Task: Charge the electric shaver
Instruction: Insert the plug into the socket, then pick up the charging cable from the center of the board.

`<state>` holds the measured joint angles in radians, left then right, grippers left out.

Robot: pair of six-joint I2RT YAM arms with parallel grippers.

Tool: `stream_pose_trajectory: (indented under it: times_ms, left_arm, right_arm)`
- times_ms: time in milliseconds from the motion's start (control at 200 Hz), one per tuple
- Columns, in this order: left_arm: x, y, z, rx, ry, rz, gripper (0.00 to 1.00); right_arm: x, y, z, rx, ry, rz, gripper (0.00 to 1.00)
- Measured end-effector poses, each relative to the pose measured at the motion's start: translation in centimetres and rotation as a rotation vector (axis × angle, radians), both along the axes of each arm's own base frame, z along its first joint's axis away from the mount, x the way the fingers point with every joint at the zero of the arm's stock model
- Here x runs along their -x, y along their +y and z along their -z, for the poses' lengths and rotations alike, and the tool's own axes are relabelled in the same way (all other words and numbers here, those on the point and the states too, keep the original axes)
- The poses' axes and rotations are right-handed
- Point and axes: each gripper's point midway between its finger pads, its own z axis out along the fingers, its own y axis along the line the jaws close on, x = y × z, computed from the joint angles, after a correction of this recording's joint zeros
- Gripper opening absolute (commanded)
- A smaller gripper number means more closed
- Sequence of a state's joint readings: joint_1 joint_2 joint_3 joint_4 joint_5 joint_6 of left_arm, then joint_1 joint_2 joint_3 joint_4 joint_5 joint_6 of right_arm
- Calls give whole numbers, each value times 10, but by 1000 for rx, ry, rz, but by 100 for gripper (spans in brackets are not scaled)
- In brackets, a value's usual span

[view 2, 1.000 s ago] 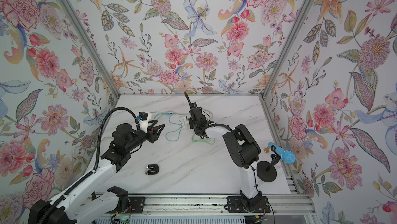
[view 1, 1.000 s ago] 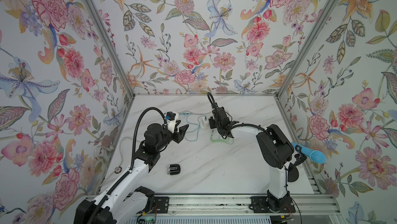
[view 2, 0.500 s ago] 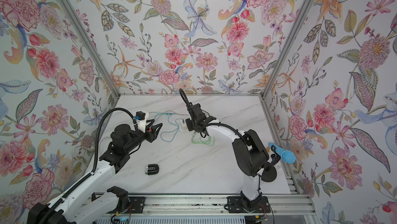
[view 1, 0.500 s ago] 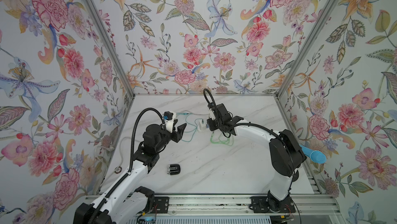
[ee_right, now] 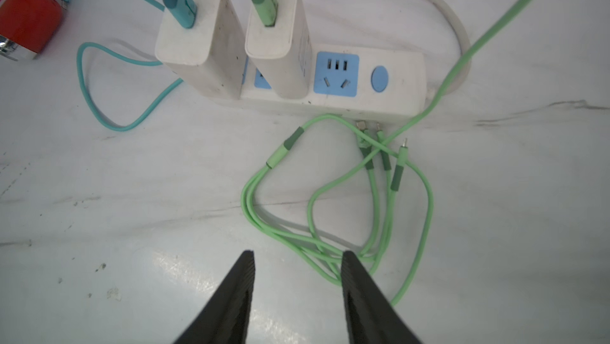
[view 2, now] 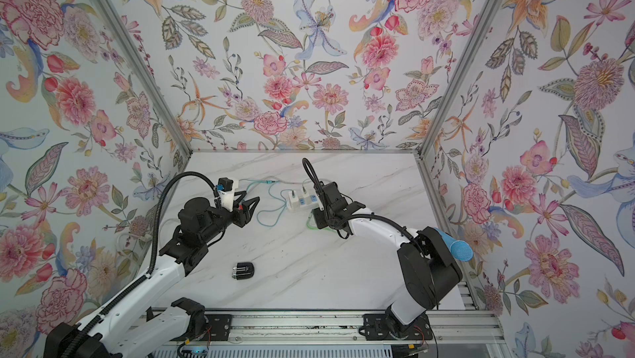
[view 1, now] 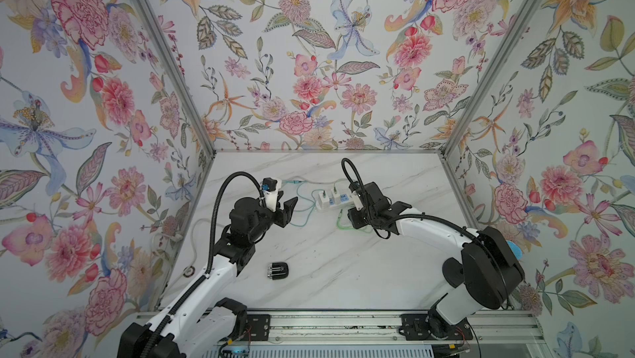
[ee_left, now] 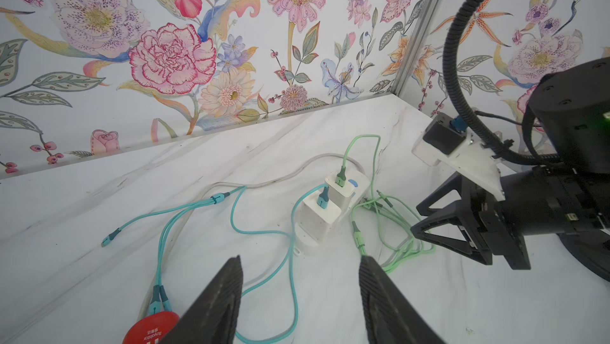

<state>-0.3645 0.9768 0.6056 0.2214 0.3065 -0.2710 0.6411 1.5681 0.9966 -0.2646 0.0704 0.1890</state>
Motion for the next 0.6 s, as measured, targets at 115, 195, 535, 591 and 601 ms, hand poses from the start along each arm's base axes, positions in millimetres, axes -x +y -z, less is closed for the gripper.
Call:
stream_pose_trajectory:
  times_ms: [115,195,535,591,601]
  left_arm:
    - [-4,-2,5,4,14,2,59]
    - [-6,-3,9,2,26,2,59]
    - [-6,-3,11,0,30,1,59]
    - [-6,-3,11,0,31,1,59]
    - [-6,-3,11,0,31,0,59]
  right_arm:
    - [-7,-27,14,7,24,89,40]
    - [-17,-39,23,10,32,140,38]
    - [-42,-43,67,13,90,184,35]
    - [-47,-40,69,11,88,181,33]
    - [-48,-39,69,11,87,180,33]
